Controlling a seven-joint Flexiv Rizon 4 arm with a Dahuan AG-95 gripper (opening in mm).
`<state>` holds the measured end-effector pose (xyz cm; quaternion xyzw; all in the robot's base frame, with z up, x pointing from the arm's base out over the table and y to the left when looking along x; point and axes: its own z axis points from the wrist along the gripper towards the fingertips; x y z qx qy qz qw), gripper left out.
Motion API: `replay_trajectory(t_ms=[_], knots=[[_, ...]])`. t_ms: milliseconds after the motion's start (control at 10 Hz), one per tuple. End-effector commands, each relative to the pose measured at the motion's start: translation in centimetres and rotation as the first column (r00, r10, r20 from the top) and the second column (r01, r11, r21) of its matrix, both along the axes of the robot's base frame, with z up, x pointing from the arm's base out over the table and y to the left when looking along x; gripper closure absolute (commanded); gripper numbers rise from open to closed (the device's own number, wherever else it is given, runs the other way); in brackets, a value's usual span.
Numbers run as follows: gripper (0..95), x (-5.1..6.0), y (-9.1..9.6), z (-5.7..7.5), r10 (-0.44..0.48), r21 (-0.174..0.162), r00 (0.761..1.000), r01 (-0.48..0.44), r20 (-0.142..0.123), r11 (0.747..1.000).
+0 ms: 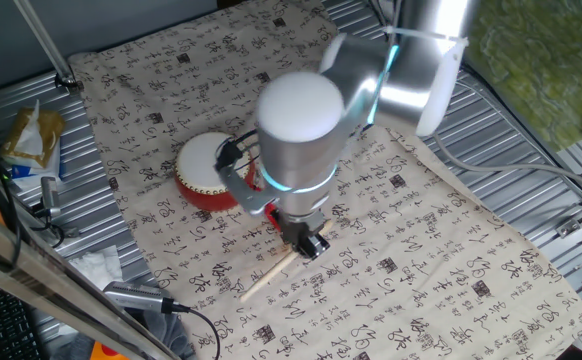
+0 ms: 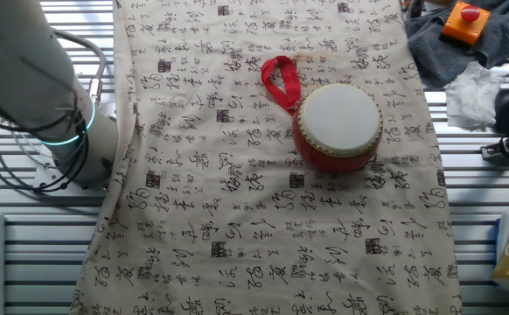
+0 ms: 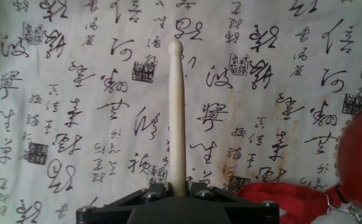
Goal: Play the drum
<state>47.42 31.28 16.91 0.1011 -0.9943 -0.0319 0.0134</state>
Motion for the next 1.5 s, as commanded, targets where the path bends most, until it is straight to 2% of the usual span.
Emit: replay_trajectory(t_ms=[100, 500, 700, 900, 1100, 1300, 1500], knots=[[95.0, -0.3, -0.12, 0.13, 0.004, 0.001, 1.0, -0.004, 0.005, 1.0], [95.0, -0.47, -0.03, 0.32, 0.013, -0.001, 1.0, -0.013, 0.007, 1.0], [95.0, -0.47, -0.03, 0.32, 0.027, -0.002, 0.999, -0.027, 0.019, 1.0], [95.0, -0.47, -0.03, 0.32, -0.003, -0.013, 0.999, 0.004, 0.034, 1.0], [95.0, -0.47, -0.03, 0.32, -0.038, -0.008, 0.998, 0.038, 0.05, 0.999], [95.0, -0.47, -0.03, 0.32, -0.077, -0.012, 0.996, 0.078, 0.05, 0.997], [95.0, -0.47, -0.03, 0.32, -0.071, -0.012, 0.996, 0.071, 0.053, 0.997]])
